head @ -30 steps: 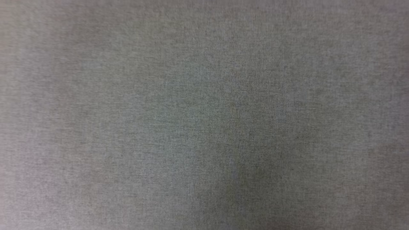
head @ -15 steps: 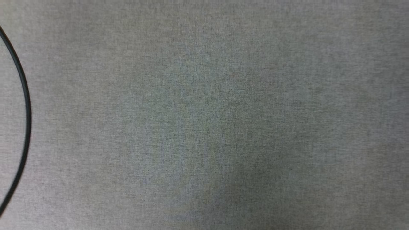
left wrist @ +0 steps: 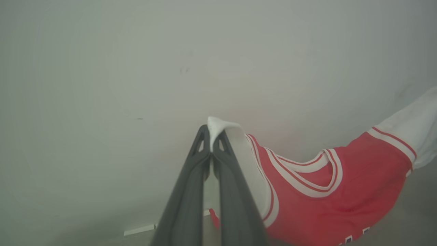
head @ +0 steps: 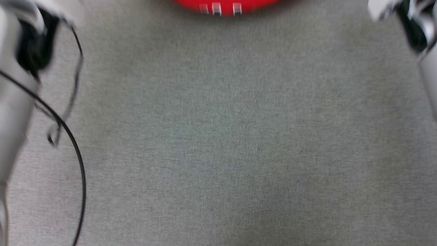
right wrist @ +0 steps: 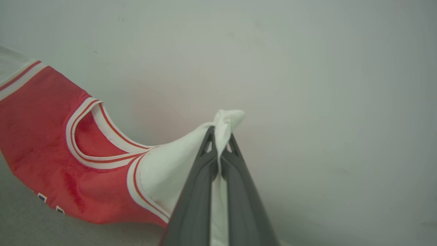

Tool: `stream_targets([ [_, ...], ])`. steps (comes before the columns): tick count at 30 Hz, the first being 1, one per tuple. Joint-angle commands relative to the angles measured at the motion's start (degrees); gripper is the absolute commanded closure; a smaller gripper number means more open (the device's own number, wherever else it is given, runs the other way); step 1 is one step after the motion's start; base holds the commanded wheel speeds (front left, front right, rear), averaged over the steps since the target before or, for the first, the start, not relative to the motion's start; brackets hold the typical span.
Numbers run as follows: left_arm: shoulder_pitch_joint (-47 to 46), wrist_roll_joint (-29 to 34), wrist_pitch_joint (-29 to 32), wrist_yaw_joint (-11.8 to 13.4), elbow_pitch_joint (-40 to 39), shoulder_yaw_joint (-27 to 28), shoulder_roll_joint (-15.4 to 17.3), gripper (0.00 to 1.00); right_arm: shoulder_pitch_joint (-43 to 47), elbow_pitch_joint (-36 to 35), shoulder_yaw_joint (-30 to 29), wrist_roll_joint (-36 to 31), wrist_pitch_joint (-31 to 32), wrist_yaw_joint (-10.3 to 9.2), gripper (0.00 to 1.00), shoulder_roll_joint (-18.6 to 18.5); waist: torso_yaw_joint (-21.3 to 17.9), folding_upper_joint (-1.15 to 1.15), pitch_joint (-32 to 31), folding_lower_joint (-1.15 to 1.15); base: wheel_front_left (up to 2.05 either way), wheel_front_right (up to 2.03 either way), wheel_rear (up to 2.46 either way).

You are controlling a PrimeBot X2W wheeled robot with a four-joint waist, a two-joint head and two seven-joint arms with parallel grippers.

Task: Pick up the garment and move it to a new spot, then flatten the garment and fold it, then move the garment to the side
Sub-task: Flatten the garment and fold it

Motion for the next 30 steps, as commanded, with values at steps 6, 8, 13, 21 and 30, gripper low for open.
stream_targets([
  [6,19.9,1.0,-0.3,3.1,-8.2,5.2,0.2,1.0,16.5,-7.1,5.5,7.3,0.4,-0.09,1.0,-5.2,0.1,0.0,-8.9,0.0,0.0,0.0,0.0],
  [8,26.2,1.2,-0.3,4.1,-10.6,6.4,0.2,1.0,21.6,-9.0,6.3,9.0,0.7,-0.09,1.0,-6.6,0.1,0.0,-10.9,0.0,0.0,0.0,0.0],
  [13,40.0,0.2,-0.3,6.1,-14.9,8.5,1.4,1.0,33.3,-13.0,6.9,12.2,1.8,-0.09,1.0,-9.2,-0.5,0.0,-15.0,0.0,0.0,0.0,0.0],
  [21,57.9,-1.4,-0.3,9.1,-18.2,12.3,1.3,1.0,49.8,-15.7,4.7,14.9,1.8,-0.09,1.0,-11.6,-0.6,0.0,-20.5,0.0,0.0,0.0,0.0],
  [30,70.4,-3.4,-0.3,10.8,-19.8,14.7,-0.2,1.0,63.4,-18.0,0.0,16.3,2.0,-0.09,1.0,-11.8,-0.7,0.0,-24.7,0.0,0.0,0.0,0.0],
])
